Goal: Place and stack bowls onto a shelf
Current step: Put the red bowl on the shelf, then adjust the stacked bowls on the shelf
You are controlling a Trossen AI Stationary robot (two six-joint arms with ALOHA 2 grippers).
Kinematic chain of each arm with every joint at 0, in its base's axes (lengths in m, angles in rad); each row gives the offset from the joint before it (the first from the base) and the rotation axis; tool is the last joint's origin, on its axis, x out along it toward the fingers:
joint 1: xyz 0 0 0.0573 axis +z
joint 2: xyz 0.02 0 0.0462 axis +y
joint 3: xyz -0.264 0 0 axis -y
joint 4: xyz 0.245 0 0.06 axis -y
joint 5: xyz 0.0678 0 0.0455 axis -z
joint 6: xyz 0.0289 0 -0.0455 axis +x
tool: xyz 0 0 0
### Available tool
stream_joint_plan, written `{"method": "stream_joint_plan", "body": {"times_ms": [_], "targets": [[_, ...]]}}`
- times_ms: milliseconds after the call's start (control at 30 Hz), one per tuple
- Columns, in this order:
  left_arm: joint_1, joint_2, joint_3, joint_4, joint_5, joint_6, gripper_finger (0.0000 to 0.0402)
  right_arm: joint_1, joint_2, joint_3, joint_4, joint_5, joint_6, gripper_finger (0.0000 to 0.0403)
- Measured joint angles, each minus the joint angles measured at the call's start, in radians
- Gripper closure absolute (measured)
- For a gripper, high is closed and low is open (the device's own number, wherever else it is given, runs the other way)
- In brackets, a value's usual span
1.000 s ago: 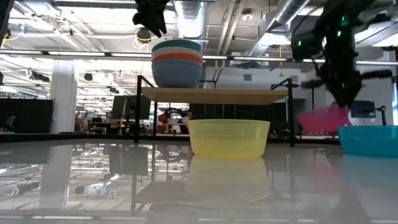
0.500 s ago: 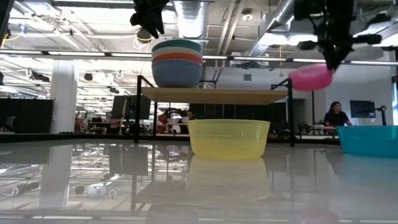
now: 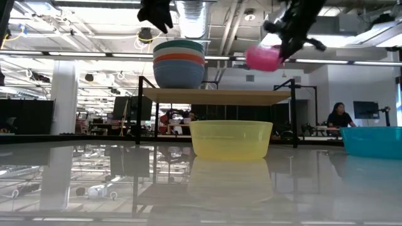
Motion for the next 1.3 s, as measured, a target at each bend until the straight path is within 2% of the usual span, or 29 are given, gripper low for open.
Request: {"method": "stream_joint_plan", "body": {"times_ms": [167, 400, 633, 800, 1000, 1133, 1300], "targets": [[-0.047, 0.0, 0.0, -0.001, -0.004, 0.002, 0.0214, -0.003, 0.113, -0.001, 0.006, -0.073, -0.004, 0.0377], [-0.145, 0.0, 0.0, -0.015, -0.006, 0.057, 0.0214, -0.002, 0.179, -0.001, 0.011, -0.187, 0.001, 0.0362], [-0.238, 0.0, 0.0, -0.015, -0.002, 0.074, 0.0214, -0.011, 0.18, -0.001, 0.026, -0.189, 0.027, 0.0325], [-0.295, 0.004, -0.031, -0.019, 0.071, 0.094, 0.0214, -0.019, 0.145, -0.001, 0.061, -0.186, 0.021, 0.0281], [-0.333, 0.008, -0.182, 0.001, 0.078, 0.072, 0.0214, 0.036, 0.028, -0.001, 0.044, -0.183, -0.043, 0.023], [-0.334, 0.008, -0.29, 0.037, 0.073, 0.038, 0.0214, 0.132, -0.073, -0.001, -0.028, -0.186, -0.058, 0.0218], [-0.326, 0.008, -0.384, 0.114, 0.031, 0.018, 0.0214, 0.306, -0.152, -0.001, -0.17, -0.188, 0.025, 0.0225]]}}
